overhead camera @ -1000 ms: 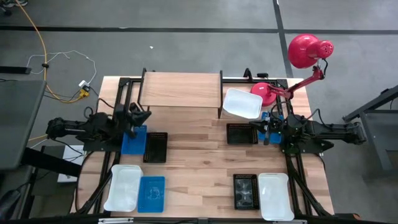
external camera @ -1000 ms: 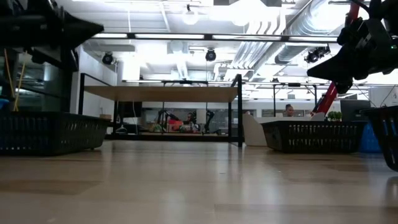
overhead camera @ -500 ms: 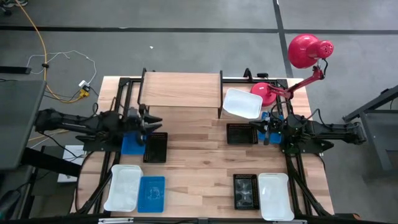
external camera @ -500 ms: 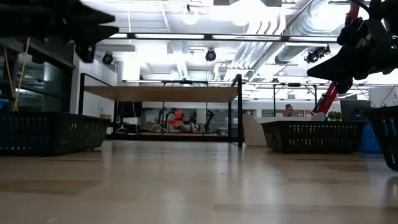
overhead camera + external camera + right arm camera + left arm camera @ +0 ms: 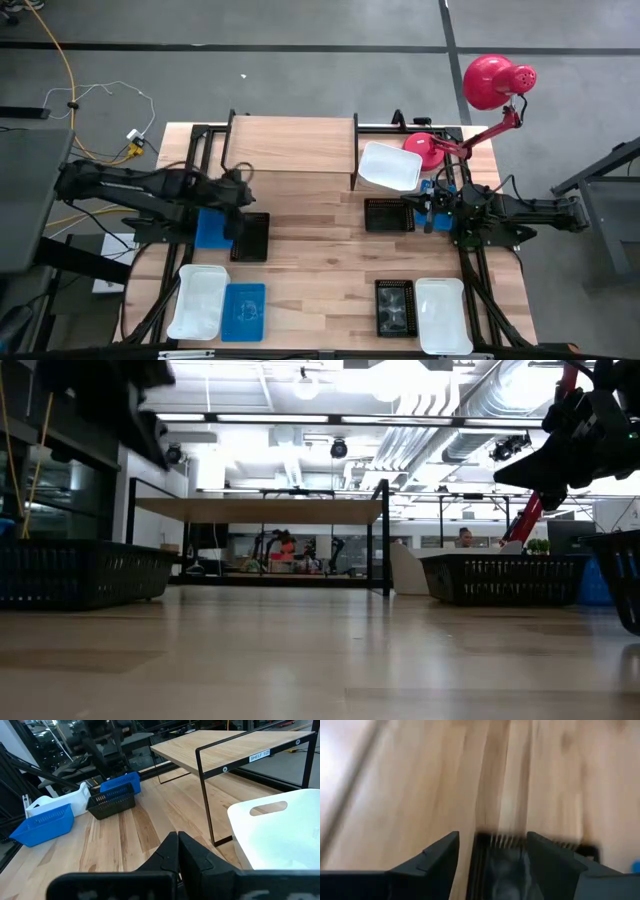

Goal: Stack baskets on shelf by color
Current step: Put the left black bin on the shelf

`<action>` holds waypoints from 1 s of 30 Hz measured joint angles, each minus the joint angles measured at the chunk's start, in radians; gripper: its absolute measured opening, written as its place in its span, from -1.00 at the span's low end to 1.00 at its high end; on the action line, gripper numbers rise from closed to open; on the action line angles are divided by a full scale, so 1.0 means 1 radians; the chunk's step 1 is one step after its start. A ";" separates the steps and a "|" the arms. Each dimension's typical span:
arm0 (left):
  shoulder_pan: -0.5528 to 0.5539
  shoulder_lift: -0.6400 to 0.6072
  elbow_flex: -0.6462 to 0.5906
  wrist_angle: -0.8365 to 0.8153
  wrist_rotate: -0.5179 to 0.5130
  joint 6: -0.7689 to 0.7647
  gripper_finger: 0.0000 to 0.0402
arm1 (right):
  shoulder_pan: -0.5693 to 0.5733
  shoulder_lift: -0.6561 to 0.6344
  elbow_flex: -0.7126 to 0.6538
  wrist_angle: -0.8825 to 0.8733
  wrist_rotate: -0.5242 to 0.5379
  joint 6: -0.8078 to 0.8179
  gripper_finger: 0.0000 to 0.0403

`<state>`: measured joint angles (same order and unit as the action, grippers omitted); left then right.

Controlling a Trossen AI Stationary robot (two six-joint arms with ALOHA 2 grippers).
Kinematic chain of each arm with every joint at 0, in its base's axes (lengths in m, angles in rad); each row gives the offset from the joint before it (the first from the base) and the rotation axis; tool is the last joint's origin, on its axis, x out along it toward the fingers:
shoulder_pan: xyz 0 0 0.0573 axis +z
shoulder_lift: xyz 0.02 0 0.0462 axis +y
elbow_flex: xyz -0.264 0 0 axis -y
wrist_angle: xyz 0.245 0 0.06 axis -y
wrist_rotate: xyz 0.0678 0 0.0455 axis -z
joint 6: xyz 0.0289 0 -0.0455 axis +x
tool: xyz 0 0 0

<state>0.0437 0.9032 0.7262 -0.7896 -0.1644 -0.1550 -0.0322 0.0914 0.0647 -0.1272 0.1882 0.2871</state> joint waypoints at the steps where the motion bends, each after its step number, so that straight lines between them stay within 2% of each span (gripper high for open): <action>1: 0.000 0.028 -0.003 -0.017 -0.001 -0.011 0.10 | 0.000 0.000 0.000 0.000 0.000 0.000 -1.00; 10: 0.000 0.261 -0.013 -0.003 -0.087 0.028 0.10 | 0.000 0.000 0.000 0.000 0.000 0.000 -1.00; 16: 0.002 0.378 -0.014 0.001 -0.090 0.061 0.10 | 0.000 0.000 0.000 0.000 0.000 0.000 -1.00; 26: 0.002 0.515 -0.014 0.011 -0.098 0.066 0.10 | 0.000 0.000 0.000 0.000 0.000 0.000 -1.00; 30: 0.002 0.531 -0.014 0.023 -0.104 0.070 -0.01 | 0.000 0.000 0.000 0.000 0.000 0.000 -1.00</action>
<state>0.0456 1.4345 0.7120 -0.7669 -0.2683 -0.0846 -0.0322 0.0914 0.0643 -0.1272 0.1879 0.2874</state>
